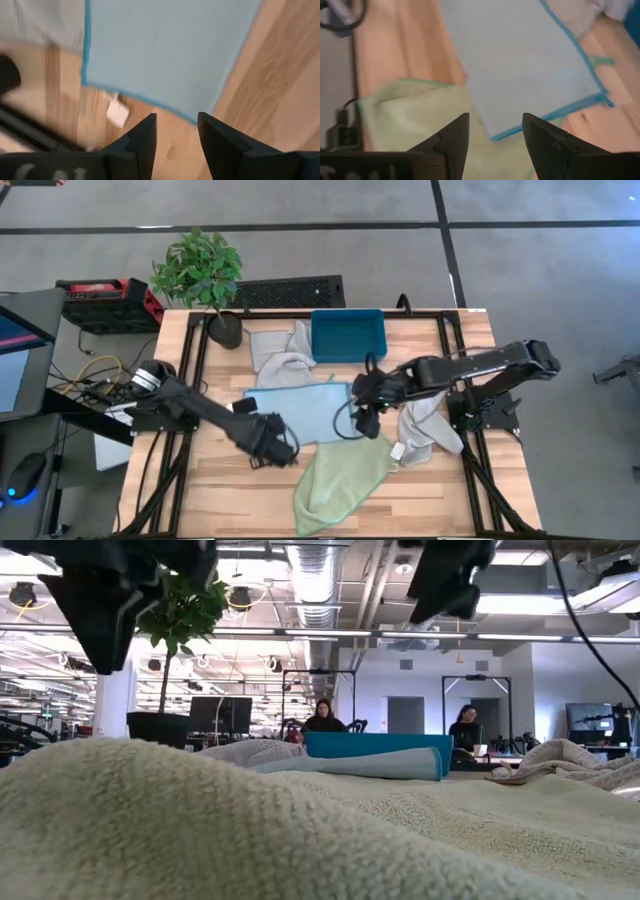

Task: Fold microfiber towels
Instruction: Fold the blue towel

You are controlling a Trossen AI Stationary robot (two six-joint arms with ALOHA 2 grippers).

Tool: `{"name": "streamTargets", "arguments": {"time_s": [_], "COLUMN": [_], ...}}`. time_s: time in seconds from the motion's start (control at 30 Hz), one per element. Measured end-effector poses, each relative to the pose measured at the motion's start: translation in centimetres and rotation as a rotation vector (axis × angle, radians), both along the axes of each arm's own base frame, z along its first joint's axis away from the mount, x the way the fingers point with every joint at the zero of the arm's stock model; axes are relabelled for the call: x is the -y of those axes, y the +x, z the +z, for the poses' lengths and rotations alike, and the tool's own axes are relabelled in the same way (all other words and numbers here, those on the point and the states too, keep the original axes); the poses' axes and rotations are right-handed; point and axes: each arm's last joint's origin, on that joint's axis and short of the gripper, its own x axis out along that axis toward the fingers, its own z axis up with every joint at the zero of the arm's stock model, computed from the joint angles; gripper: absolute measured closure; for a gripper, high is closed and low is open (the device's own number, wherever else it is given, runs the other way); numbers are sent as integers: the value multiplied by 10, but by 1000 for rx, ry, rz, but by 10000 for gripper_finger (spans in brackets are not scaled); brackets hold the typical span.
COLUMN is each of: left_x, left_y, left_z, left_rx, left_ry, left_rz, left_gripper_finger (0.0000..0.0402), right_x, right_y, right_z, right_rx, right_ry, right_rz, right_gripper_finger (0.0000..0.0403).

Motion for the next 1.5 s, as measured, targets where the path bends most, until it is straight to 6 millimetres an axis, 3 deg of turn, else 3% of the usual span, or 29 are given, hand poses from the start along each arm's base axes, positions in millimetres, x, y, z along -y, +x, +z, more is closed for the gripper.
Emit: {"name": "streamTargets", "arguments": {"time_s": [0.17, 0.37, 0.93, 1.5], "left_x": [30, 44, 36, 25], "left_y": [-13, -30, -51, -60], "left_z": [-18, -49, -91, -106], "left_rx": [97, 124, 59, 32], "left_ry": [32, 4, -3, 69], "left_rz": [-113, -83, -190, -303], "left_gripper_finger": [264, 264, 264, 268], "right_x": [-17, -26, -26, -11], "right_y": [-11, -15, -15, -11], "right_z": [14, 18, 18, 18], "right_rx": [77, 100, 107, 102], "right_ry": [-33, -33, -68, -50], "right_rz": [124, 165, 200, 88], "right_gripper_finger": [200, 200, 200, 200]}}
